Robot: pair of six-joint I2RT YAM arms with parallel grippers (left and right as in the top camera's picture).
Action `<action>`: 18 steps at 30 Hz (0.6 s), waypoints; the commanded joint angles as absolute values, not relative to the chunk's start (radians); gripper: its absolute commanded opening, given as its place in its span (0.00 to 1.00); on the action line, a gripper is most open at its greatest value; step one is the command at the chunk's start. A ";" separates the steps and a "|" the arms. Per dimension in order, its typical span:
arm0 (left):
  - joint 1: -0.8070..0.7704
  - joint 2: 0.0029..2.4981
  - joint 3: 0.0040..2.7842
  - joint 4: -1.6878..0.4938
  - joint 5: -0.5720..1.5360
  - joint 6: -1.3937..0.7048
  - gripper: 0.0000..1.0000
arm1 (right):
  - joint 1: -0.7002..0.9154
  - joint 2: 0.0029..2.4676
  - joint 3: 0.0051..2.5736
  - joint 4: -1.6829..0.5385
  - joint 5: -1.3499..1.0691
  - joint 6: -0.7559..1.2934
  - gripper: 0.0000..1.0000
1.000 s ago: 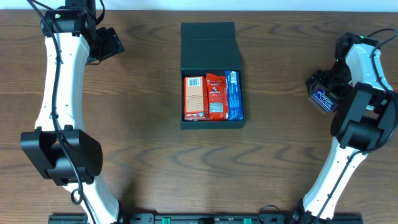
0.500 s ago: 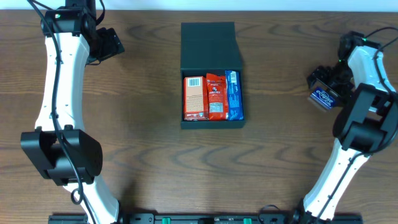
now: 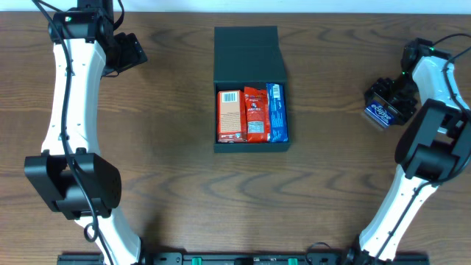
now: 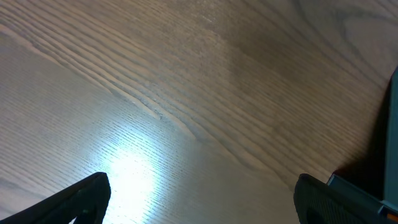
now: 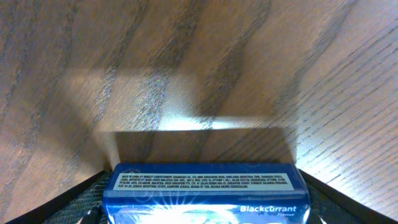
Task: Pack container
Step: 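Close right gripper on the Eclipse tin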
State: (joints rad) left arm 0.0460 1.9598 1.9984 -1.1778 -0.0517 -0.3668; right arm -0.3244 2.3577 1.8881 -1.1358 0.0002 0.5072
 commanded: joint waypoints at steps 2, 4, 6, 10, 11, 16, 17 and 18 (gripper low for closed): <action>0.052 1.957 2.016 -1.182 -0.051 -0.371 0.95 | -0.328 2.390 1.855 -1.136 0.029 0.499 0.88; 0.052 1.957 2.016 -1.182 -0.051 -0.371 0.95 | -0.328 2.390 1.855 -1.135 0.029 0.499 0.88; 0.052 1.957 2.016 -1.182 -0.051 -0.371 0.95 | -0.328 2.390 1.855 -1.133 0.028 0.499 0.86; 0.052 1.957 2.016 -1.182 -0.051 -0.371 0.95 | -0.327 2.390 1.855 -1.123 0.016 0.500 0.82; 0.052 1.957 2.016 -1.182 -0.051 -0.371 0.95 | -0.327 2.390 1.855 -1.119 0.010 0.499 0.81; 0.052 1.957 2.016 -1.182 -0.051 -0.371 0.95 | -0.327 2.390 1.858 -1.106 -0.018 0.500 0.78; 0.052 1.957 2.016 -1.182 -0.051 -0.371 0.95 | -0.327 2.389 1.859 -1.106 -0.018 0.500 0.78; 0.052 1.957 2.016 -1.182 -0.052 -0.371 0.95 | -0.327 2.389 1.860 -1.106 -0.019 0.499 0.78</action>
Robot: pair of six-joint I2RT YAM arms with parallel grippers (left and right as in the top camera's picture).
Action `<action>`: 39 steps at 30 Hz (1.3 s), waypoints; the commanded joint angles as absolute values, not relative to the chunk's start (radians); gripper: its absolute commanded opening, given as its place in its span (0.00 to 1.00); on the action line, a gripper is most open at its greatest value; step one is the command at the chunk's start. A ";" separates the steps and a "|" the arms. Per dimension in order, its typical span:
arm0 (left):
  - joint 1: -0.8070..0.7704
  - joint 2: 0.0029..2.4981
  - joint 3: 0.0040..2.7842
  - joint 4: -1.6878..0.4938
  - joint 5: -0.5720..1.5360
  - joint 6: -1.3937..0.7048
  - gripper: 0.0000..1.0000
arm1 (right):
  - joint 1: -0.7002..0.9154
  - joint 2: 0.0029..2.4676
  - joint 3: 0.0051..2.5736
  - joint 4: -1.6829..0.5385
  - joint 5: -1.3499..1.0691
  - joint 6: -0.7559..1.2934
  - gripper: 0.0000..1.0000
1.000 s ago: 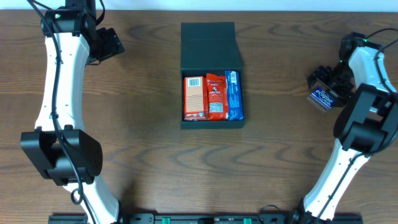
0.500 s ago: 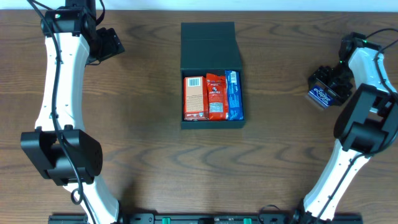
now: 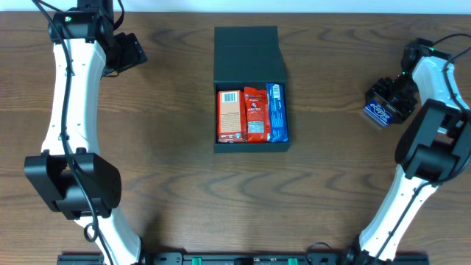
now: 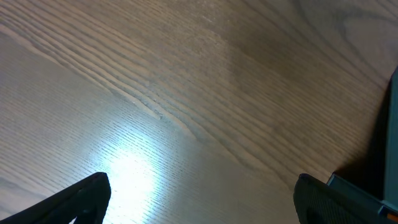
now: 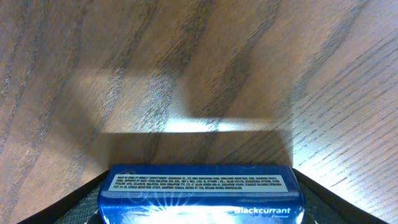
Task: Pack container
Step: 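Close right gripper on the Eclipse tin, then carry the tin into the box's right side and release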
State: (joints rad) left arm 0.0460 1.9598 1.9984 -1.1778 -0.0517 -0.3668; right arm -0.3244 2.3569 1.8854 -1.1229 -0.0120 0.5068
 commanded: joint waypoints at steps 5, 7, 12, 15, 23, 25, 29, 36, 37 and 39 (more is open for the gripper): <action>0.052 1.957 2.016 -1.181 -0.052 -0.371 0.95 | -0.327 2.378 1.866 -1.094 -0.025 0.497 0.77; 0.052 1.957 2.016 -1.181 -0.052 -0.371 0.95 | -0.327 2.372 1.880 -1.092 -0.035 0.492 0.76; 0.052 1.957 2.016 -1.182 -0.051 -0.371 0.95 | -0.311 2.338 1.961 -1.101 -0.044 0.454 0.74; 0.052 1.957 2.016 -1.182 -0.051 -0.371 0.95 | -0.288 2.308 2.012 -1.113 -0.059 0.421 0.74; 0.052 1.957 2.016 -1.189 -0.052 -0.373 0.95 | -0.146 2.215 2.099 -1.137 -0.210 0.357 0.72; 0.052 1.957 2.016 -1.198 -0.052 -0.372 0.96 | -0.092 2.202 2.100 -1.138 -0.245 0.350 0.72; 0.052 1.957 2.016 -1.211 -0.055 -0.369 0.95 | 0.047 2.189 2.100 -1.144 -0.290 0.334 0.71; 0.052 1.957 2.016 -1.214 -0.059 -0.319 0.95 | 0.276 2.188 2.100 -1.187 -0.276 0.238 0.70; 0.052 1.957 2.016 -1.214 -0.059 -0.312 0.95 | 0.298 2.188 2.100 -1.190 -0.259 0.214 0.69; 0.052 1.957 2.016 -1.214 -0.059 -0.294 0.95 | 0.347 2.188 2.100 -1.195 -0.223 0.116 0.70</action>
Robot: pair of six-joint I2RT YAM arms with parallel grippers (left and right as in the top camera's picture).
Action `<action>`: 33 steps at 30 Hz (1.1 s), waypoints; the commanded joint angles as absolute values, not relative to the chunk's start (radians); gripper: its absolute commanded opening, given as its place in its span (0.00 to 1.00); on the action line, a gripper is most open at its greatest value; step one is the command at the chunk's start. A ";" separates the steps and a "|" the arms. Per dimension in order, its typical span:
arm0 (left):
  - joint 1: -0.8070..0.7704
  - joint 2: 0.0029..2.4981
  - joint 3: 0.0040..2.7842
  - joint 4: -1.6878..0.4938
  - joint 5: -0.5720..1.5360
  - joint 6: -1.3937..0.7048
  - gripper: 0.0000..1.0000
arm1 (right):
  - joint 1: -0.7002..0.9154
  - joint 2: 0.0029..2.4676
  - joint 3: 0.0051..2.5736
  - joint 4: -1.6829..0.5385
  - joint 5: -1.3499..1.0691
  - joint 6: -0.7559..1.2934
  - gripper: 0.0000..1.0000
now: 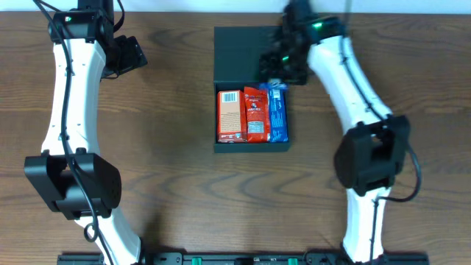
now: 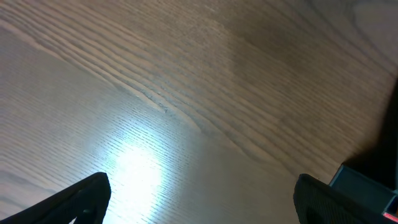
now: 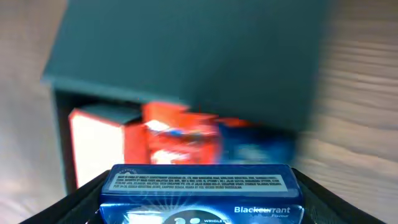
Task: Pack container
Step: 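Carry the tin into the box's right side and release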
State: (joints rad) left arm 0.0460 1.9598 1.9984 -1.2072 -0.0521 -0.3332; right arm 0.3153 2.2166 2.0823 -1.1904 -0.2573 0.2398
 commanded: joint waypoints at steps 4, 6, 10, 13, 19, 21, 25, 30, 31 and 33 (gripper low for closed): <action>0.052 1.957 2.016 -1.213 -0.060 -0.253 0.95 | 0.422 2.188 2.100 -1.249 -0.221 -0.299 0.72; 0.052 1.957 2.016 -1.213 -0.062 -0.242 0.95 | 0.438 2.188 2.100 -1.290 -0.221 -0.464 0.71; 0.052 1.957 2.016 -1.213 -0.063 -0.239 0.95 | 0.442 2.188 2.100 -1.354 -0.249 -0.622 0.75; 0.052 1.957 2.016 -1.208 -0.063 -0.239 0.95 | 0.440 2.188 2.100 -1.395 -0.308 -0.678 0.76; 0.052 1.957 2.016 -1.213 -0.062 -0.231 0.95 | 0.438 2.188 2.100 -1.436 -0.324 -0.834 0.75; 0.052 1.957 2.016 -1.220 -0.059 -0.231 0.95 | 0.438 2.188 2.100 -1.436 -0.322 -0.862 0.80; 0.052 1.957 2.016 -1.246 -0.059 -0.215 0.95 | 0.411 2.188 2.100 -1.434 -0.322 -0.936 0.81; 0.052 1.957 2.016 -1.266 -0.059 -0.202 0.95 | 0.392 2.191 2.099 -1.422 -0.318 -0.978 0.84; 0.052 1.957 2.016 -1.267 -0.059 -0.202 0.95 | 0.389 2.191 2.099 -1.424 -0.310 -0.991 0.85; 0.052 1.957 2.016 -1.269 -0.058 -0.202 0.95 | 0.384 2.191 2.099 -1.428 -0.302 -1.014 0.85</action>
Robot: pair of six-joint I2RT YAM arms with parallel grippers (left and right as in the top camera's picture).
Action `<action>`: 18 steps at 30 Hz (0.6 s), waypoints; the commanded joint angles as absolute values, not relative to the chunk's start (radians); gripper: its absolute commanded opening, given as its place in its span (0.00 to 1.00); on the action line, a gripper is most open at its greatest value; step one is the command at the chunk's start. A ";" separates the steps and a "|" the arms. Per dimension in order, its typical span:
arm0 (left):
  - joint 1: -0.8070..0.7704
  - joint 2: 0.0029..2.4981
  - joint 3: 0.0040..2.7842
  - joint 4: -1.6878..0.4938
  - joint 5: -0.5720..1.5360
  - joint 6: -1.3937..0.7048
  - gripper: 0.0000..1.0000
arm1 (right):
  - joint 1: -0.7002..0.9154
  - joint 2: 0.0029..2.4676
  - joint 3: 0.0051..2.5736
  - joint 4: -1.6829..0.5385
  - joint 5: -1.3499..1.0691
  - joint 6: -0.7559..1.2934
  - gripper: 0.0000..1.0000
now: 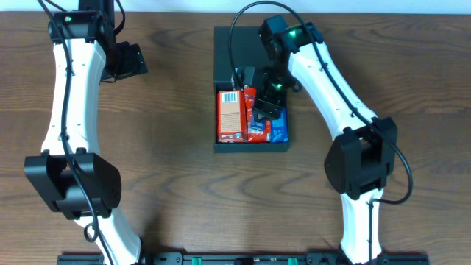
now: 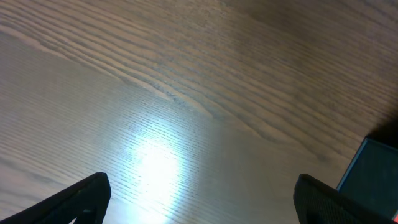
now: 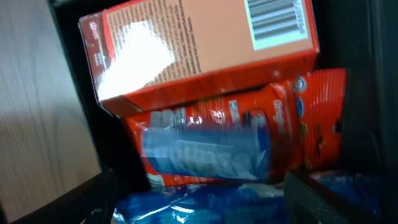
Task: Pack container
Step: 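Carry the tin into the box's right side and release, then withdraw right gripper and raise both grippers to the upright lid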
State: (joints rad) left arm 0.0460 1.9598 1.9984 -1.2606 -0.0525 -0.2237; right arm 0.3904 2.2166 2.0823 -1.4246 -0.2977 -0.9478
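Note:
The dark open box (image 1: 250, 148) stands mid-table with its lid (image 1: 246, 46) folded back. Inside lie an orange carton (image 3: 205, 50), a red packet (image 3: 311, 124) and a blue wrapper (image 3: 205, 208). A blurred blue Blackcurrant pack (image 3: 205, 152) lies across the red packet, free of the fingers. My right gripper (image 1: 266, 103) hangs open inside the box just above the contents (image 3: 211, 205). Far to the left, my left gripper (image 1: 131, 62) is open over bare wood (image 2: 199, 199) and holds nothing.
The box's corner (image 2: 373, 177) shows at the right edge of the left wrist view. A black cable (image 1: 239, 29) loops over the box lid from the right arm. Wooden table (image 1: 169, 184) surrounds the box.
My right gripper was over the box's back edge, shut on the blue Blackcurrant pack. Now it is down in the box and open, with the pack on the red packet. The left gripper shifted slightly.
My right gripper first held the blue Blackcurrant pack low over the table at the far right, then a little higher. Later it held the pack over the box's lid. Now the pack lies in the box and the gripper is open. The left arm stayed at the far left.

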 commanded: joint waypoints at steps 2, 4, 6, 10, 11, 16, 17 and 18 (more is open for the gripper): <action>0.052 1.957 2.016 -1.268 -0.058 -0.202 0.95 | 0.379 2.191 2.099 -1.425 -0.299 -1.019 0.87; 0.052 1.957 2.016 -1.267 -0.058 -0.202 0.95 | 0.377 2.191 2.099 -1.424 -0.291 -1.019 0.93; 0.052 1.957 2.016 -1.267 -0.058 -0.202 0.95 | 0.377 2.191 2.099 -1.409 -0.288 -1.002 0.98; 0.052 1.957 2.016 -1.250 -0.058 -0.203 0.95 | 0.377 2.180 2.139 -1.330 -0.233 -0.774 0.62; 0.052 1.957 2.016 -1.238 -0.057 -0.209 0.95 | 0.376 2.173 2.164 -1.316 -0.196 -0.670 0.36; 0.042 1.958 2.016 -1.135 0.025 -0.224 0.32 | 0.321 2.155 2.210 -1.226 -0.057 -0.300 0.02; 0.033 1.963 2.014 -1.097 0.057 -0.228 0.06 | 0.298 2.159 2.210 -1.216 -0.067 -0.266 0.02; 0.024 1.969 2.009 -1.062 0.094 -0.245 0.06 | 0.270 2.163 2.209 -1.206 -0.096 -0.226 0.02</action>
